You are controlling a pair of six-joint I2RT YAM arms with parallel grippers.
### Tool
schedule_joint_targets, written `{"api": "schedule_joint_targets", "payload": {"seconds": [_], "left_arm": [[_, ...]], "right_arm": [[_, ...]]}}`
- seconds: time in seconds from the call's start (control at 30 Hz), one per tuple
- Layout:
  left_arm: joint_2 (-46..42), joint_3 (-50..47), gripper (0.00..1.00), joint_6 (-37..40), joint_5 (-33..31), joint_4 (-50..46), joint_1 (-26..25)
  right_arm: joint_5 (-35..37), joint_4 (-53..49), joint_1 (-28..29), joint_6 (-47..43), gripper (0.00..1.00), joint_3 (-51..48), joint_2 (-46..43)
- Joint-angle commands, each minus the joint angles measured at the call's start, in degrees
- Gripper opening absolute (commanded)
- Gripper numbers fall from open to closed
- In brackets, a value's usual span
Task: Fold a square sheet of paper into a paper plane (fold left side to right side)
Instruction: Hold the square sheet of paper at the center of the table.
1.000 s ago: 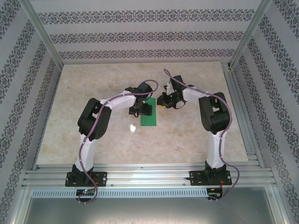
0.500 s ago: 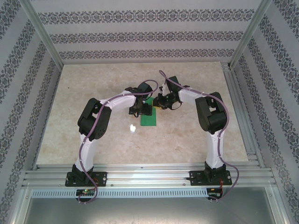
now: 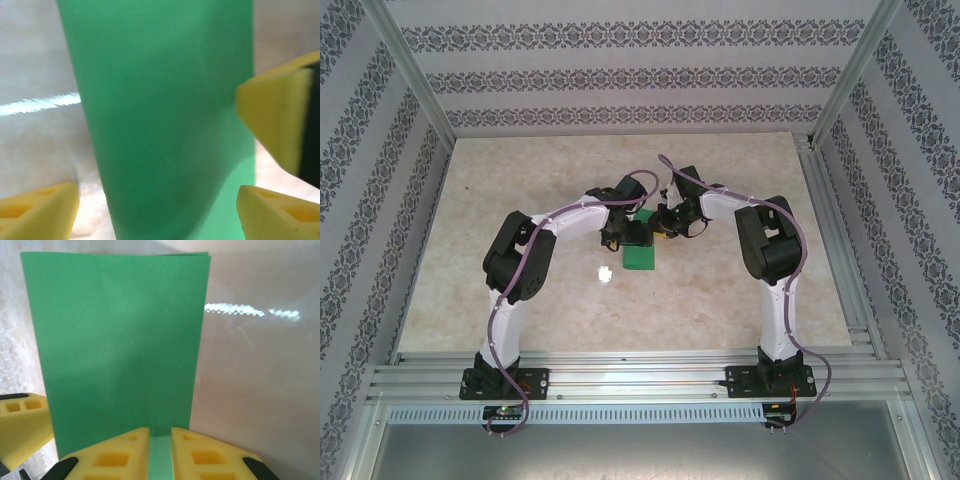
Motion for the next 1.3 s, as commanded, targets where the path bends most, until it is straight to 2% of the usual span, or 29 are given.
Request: {"api": "schedule_joint_targets", "payload": {"seconds": [0.0,0.17,0.33,0.53,0.83,1.27], "left_arm": [[-5.9,-2.1,0.84,0.1,4.3,4.8,0.5],[-9.7,-7.4,0.84,-1.7,8.6,9.3,3.7],[-10.4,-13.1,0.80,-4.9,14.4,16.5,6.1],[-8.2,-13.3,0.78,-5.3,15.6,17.8,6.4],[-5.5,-12.7,0.66,-4.8,12.9,16.2,6.6],[-3.5,-13.3,0.63,-5.4,13.4,17.4,6.5]], "right_arm": [[2.2,-1.8,0.4,-1.4,0.19,1.1,1.1],[1.9,-1.6,0.5,-1.4,0.19,1.2,1.0],[2.1,-1.9,0.5,-1.5,0.19,1.2,0.9],[2.3,-2.3,0.5,-1.8,0.19,1.5,0.9],[2.3,-2.6,0.5,-2.0,0.19,1.6,1.0],[2.2,-3.3,0.4,-2.2,0.21,3.7,0.3]]}}
